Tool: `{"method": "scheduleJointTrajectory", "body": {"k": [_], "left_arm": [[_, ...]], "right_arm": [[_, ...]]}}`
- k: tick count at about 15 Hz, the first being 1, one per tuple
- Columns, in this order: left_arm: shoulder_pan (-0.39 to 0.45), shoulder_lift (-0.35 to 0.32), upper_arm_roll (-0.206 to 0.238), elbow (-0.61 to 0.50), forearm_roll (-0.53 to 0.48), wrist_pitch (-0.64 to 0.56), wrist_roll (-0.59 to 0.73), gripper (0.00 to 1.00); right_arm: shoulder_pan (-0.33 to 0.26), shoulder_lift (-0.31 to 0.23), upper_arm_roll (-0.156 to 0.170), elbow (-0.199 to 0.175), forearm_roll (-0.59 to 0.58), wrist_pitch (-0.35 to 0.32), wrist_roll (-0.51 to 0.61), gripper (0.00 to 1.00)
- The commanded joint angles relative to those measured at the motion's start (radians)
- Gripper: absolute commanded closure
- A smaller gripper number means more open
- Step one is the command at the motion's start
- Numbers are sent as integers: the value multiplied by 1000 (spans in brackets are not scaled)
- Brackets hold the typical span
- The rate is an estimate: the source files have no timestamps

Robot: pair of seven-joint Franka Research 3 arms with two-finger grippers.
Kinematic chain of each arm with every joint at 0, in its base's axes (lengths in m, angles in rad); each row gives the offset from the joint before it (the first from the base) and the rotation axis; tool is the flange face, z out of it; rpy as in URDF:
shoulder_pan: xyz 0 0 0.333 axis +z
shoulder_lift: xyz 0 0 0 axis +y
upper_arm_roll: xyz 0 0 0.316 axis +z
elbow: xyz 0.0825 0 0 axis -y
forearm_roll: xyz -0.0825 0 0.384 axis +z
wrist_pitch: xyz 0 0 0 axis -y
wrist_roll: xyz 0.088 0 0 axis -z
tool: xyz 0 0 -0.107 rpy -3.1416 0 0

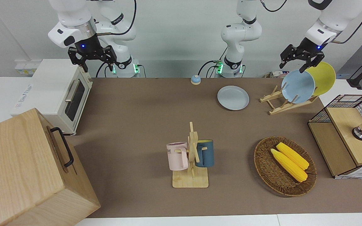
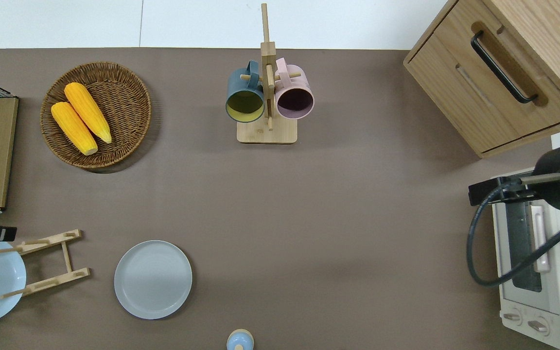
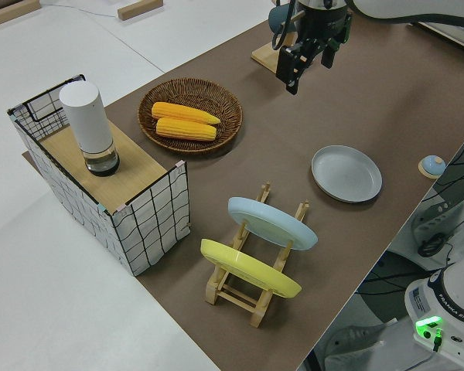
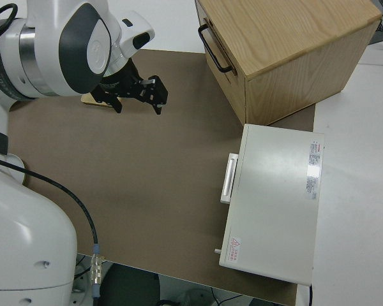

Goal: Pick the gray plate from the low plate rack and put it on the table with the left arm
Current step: 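Open the left gripper and withdraw it back toward the rack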

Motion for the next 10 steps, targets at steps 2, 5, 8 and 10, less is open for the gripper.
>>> {"method": "scheduleJointTrajectory", "body": {"k": [2, 5, 8, 10], "left_arm": [[-6, 6, -3, 50, 22, -81, -20, 5], [-6, 4, -28, 50, 38, -89, -17, 5], [-6, 3, -111, 49, 131, -66, -24, 5], [-6, -3, -117, 36, 131, -23, -21, 5]], "right_arm": [[-7, -2, 5, 6, 7, -14, 0, 11], [-7, -2, 5, 6, 7, -14, -1, 13], [-7, -2, 7, 6, 7, -14, 0, 11], [-7, -2, 5, 6, 7, -14, 0, 11]]}}
